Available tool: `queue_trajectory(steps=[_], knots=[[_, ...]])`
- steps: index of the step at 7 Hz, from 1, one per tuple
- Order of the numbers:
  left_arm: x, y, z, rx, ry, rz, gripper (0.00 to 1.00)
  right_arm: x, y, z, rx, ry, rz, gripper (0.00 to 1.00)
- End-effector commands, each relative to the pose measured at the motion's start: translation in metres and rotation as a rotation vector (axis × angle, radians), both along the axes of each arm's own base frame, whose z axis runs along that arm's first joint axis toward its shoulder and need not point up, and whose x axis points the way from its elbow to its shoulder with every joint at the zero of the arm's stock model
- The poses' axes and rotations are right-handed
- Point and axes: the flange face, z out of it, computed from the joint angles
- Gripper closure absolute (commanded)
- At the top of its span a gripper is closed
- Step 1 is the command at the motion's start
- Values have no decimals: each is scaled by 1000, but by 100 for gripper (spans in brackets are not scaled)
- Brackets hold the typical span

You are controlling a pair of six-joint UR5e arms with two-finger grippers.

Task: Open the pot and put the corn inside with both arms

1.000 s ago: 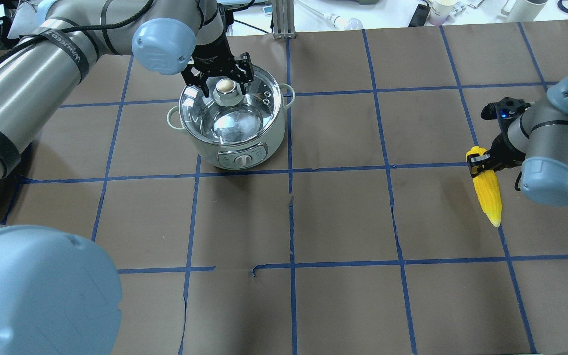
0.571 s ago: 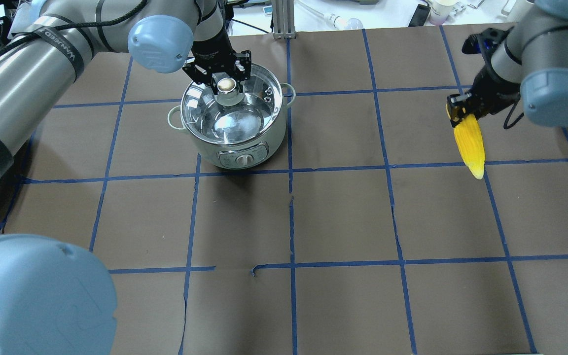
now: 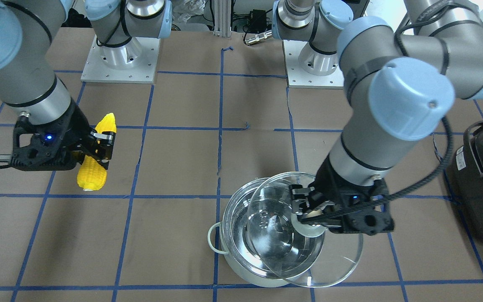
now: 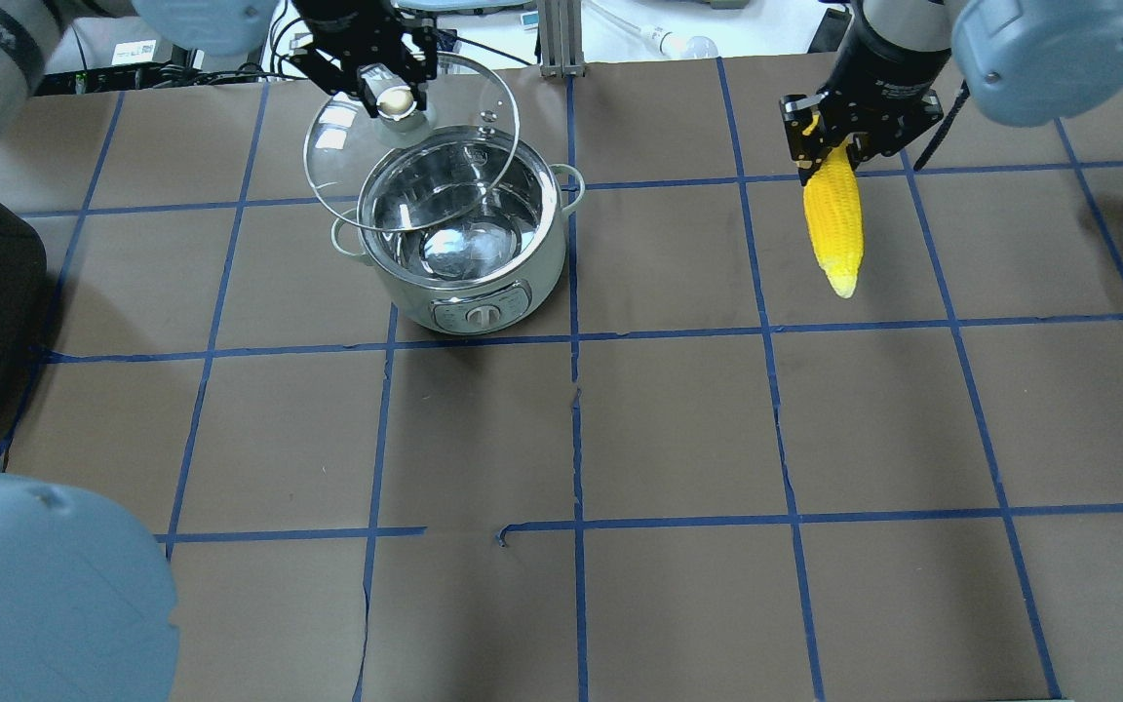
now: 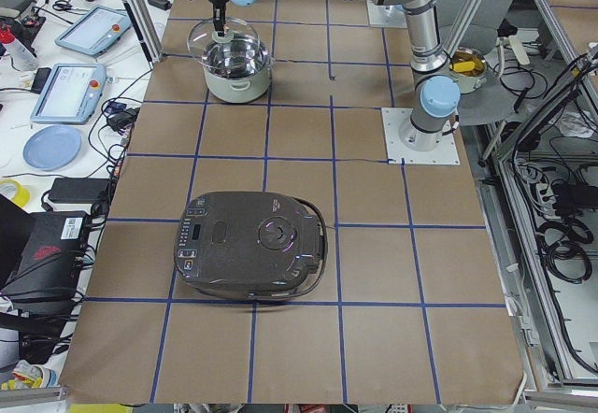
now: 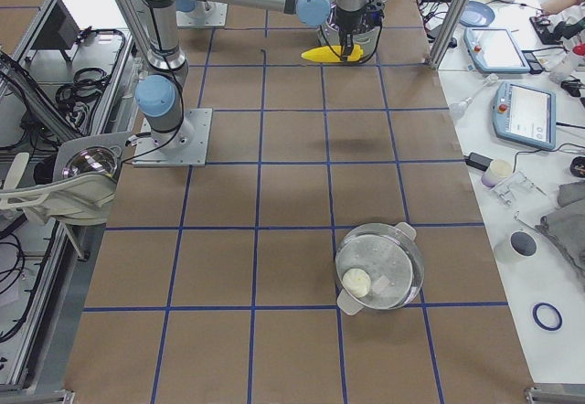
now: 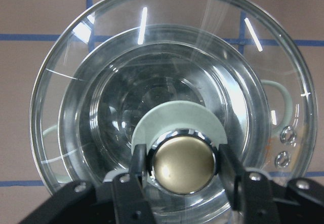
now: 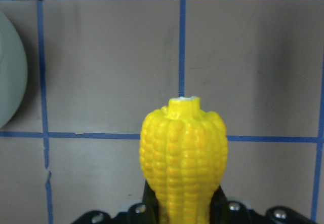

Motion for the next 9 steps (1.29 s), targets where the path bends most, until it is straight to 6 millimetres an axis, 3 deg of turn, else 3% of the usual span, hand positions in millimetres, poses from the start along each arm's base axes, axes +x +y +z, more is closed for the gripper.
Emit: queue_trajectory(steps=[1, 2, 3, 4, 5, 6, 7, 9], knots=[[103, -7, 1, 27, -14, -56, 100, 105, -3, -4, -27, -24, -45, 72], [142, -5, -7, 56, -42, -141, 100, 151, -10, -1, -41, -38, -87, 72], [192, 3, -33, 112, -104, -221, 100, 199, -23, 5, -81, -45, -58, 72], [243, 15, -70, 131, -93, -286, 100, 236, -47, -9, -82, -62, -120, 72], [289, 28, -118, 83, -119, -282, 100, 281, -53, -23, -83, -75, -135, 72], [298, 45, -162, 45, -147, -257, 100, 312, -56, -44, -69, -77, -153, 72], [301, 62, -191, 45, -134, -229, 100, 317, -63, -46, -87, -100, -156, 72], [270, 74, -212, 121, -88, -151, 100, 335, -75, -93, -92, -114, -167, 72]])
